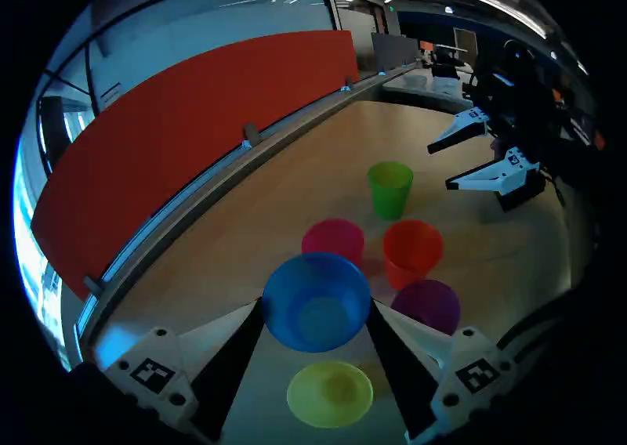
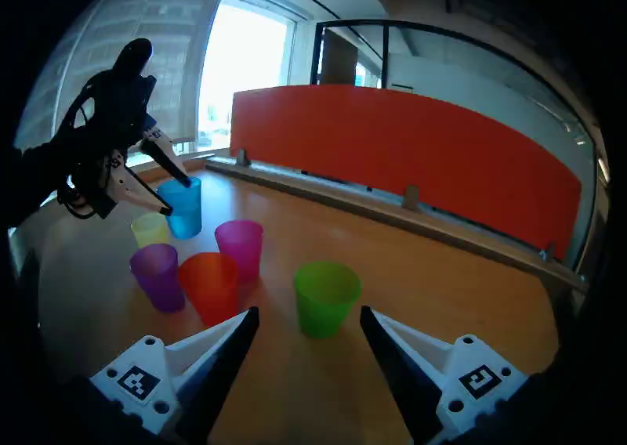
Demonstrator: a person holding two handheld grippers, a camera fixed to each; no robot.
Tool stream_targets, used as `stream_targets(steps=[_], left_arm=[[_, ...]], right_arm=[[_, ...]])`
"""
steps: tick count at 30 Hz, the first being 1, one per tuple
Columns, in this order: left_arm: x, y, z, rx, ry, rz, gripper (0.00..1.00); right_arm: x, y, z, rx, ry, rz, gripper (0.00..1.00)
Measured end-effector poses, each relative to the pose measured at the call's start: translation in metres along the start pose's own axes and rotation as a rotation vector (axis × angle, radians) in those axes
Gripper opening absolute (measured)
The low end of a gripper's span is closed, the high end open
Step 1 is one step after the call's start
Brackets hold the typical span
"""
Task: Pour water
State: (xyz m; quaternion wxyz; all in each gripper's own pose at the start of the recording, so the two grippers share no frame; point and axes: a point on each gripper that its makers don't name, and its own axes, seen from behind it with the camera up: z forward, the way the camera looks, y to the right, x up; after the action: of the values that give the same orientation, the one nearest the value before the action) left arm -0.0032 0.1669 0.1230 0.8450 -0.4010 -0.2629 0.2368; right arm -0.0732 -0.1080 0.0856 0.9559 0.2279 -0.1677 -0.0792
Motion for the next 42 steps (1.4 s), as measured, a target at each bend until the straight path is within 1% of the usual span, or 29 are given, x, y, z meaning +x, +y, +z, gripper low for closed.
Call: stream_targets(steps=[9,15,19,24,33,38,42], left_arm=[[0.005,0.003,-0.024,0.028,0.065,-0.06,0.89],[0.016,0.003,-0.039,0.058,0.135,-0.097,0.89],[0.024,0.006,-0.049,0.07,0.187,-0.105,0.89],[0.029,0.012,-0.06,0.083,0.231,-0.118,0.89],[0.034,0.021,-0.085,0.096,0.323,-0.183,0.89],[0.032,0.027,-0.098,0.106,0.354,-0.204,0.89],[0.027,0.031,-0.106,0.116,0.363,-0.218,0.89]], right_arm=[[-0.004,0.011,0.016,-0.003,-0.03,0.006,1.0],[-0.01,0.016,0.024,-0.001,-0.05,0.003,1.0],[-0.013,0.017,0.027,0.001,-0.064,-0.004,1.0],[-0.013,0.016,0.031,0.009,-0.076,-0.012,1.0],[-0.015,0.017,0.037,0.019,-0.094,-0.015,1.0],[-0.017,0.017,0.041,0.023,-0.107,-0.018,1.0],[-0.019,0.016,0.046,0.031,-0.118,-0.021,1.0]])
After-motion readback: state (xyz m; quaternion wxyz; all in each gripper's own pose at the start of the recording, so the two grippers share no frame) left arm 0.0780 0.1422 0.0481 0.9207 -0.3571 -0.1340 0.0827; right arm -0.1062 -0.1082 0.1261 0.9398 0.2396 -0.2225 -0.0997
